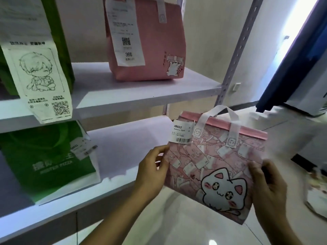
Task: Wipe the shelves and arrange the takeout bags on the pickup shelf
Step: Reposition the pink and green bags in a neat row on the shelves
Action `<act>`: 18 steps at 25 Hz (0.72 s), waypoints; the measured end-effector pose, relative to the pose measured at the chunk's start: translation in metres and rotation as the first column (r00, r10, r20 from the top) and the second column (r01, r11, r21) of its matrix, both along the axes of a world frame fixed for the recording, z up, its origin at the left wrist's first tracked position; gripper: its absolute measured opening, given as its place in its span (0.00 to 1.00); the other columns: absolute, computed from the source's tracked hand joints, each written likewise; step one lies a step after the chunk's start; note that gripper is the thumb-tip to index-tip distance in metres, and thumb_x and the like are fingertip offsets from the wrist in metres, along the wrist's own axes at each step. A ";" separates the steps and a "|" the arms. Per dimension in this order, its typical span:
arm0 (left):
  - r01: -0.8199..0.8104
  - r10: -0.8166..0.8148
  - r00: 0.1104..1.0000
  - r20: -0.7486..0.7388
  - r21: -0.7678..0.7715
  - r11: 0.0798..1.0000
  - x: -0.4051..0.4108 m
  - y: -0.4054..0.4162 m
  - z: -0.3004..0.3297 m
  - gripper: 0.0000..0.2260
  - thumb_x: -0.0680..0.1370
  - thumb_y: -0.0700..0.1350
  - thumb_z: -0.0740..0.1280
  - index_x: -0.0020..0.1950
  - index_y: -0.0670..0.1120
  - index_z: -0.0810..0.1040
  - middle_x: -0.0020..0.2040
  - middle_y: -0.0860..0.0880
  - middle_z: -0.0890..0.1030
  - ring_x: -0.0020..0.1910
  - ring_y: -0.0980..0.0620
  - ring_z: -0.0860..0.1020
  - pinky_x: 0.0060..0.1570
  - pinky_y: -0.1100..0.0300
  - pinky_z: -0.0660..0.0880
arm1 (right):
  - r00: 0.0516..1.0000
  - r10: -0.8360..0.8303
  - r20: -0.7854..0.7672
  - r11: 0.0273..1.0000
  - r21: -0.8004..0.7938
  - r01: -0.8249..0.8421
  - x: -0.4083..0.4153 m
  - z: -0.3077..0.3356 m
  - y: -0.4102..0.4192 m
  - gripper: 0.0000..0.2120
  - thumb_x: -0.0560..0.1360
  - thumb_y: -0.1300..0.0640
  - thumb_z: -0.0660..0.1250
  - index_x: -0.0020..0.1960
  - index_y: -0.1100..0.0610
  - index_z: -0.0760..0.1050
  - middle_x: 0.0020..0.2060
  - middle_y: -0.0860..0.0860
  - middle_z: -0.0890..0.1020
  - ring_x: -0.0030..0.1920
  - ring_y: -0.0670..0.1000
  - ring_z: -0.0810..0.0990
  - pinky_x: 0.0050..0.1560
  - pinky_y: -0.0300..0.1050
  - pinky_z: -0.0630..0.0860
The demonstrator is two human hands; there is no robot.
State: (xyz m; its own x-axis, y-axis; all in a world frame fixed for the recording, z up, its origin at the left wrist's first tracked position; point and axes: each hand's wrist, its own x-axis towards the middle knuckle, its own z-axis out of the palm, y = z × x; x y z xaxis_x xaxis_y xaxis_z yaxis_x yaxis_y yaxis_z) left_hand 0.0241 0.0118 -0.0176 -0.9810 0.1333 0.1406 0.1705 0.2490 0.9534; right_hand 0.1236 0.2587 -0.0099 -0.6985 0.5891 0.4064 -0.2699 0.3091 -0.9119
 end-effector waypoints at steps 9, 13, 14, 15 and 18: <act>-0.292 0.285 0.951 -0.121 -0.043 0.955 -0.016 -0.045 -0.074 0.13 0.78 0.38 0.69 0.52 0.58 0.76 0.53 0.59 0.76 0.51 0.63 0.78 0.40 0.72 0.79 | 0.973 0.030 0.229 0.977 0.199 -0.077 -0.077 -0.074 -0.028 0.07 0.80 0.47 0.65 0.45 0.48 0.75 0.48 0.50 0.78 0.48 0.46 0.80 0.37 0.38 0.80; -0.412 0.392 0.900 -0.191 -0.079 0.908 -0.045 -0.067 -0.100 0.16 0.73 0.30 0.71 0.38 0.52 0.78 0.48 0.59 0.75 0.48 0.62 0.78 0.45 0.71 0.77 | 0.933 0.068 0.352 0.931 0.313 -0.186 -0.130 -0.084 -0.039 0.06 0.80 0.48 0.66 0.50 0.50 0.79 0.48 0.49 0.79 0.41 0.48 0.79 0.33 0.40 0.73; -0.439 0.418 0.889 -0.187 -0.088 0.894 -0.051 -0.072 -0.107 0.16 0.72 0.29 0.71 0.37 0.51 0.79 0.47 0.59 0.75 0.48 0.63 0.78 0.46 0.69 0.78 | 0.917 0.100 0.386 0.927 0.298 -0.227 -0.143 -0.088 -0.043 0.08 0.81 0.48 0.65 0.53 0.50 0.79 0.46 0.50 0.82 0.39 0.49 0.81 0.33 0.41 0.73; -0.469 0.447 0.875 -0.185 -0.096 0.878 -0.057 -0.076 -0.114 0.16 0.72 0.29 0.72 0.36 0.51 0.79 0.47 0.59 0.75 0.47 0.64 0.77 0.46 0.68 0.78 | 0.902 0.133 0.410 0.925 0.275 -0.261 -0.155 -0.092 -0.047 0.09 0.81 0.48 0.65 0.55 0.50 0.80 0.44 0.50 0.84 0.38 0.51 0.83 0.33 0.42 0.74; -0.539 0.515 0.835 -0.195 -0.099 0.836 -0.068 -0.080 -0.130 0.18 0.72 0.27 0.70 0.36 0.52 0.79 0.47 0.60 0.74 0.48 0.65 0.77 0.47 0.68 0.78 | 0.886 0.182 0.427 0.940 0.190 -0.284 -0.186 -0.102 -0.059 0.08 0.83 0.51 0.64 0.57 0.50 0.80 0.43 0.50 0.85 0.37 0.50 0.86 0.35 0.45 0.80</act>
State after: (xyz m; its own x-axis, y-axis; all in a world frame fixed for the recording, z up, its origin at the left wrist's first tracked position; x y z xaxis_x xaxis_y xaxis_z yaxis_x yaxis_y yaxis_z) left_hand -0.0441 -0.0686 -0.1480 -0.8748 -0.3674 0.3157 0.1150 0.4756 0.8721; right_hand -0.0623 0.1997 -0.1123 -0.9352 0.3089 0.1731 0.0071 0.5052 -0.8630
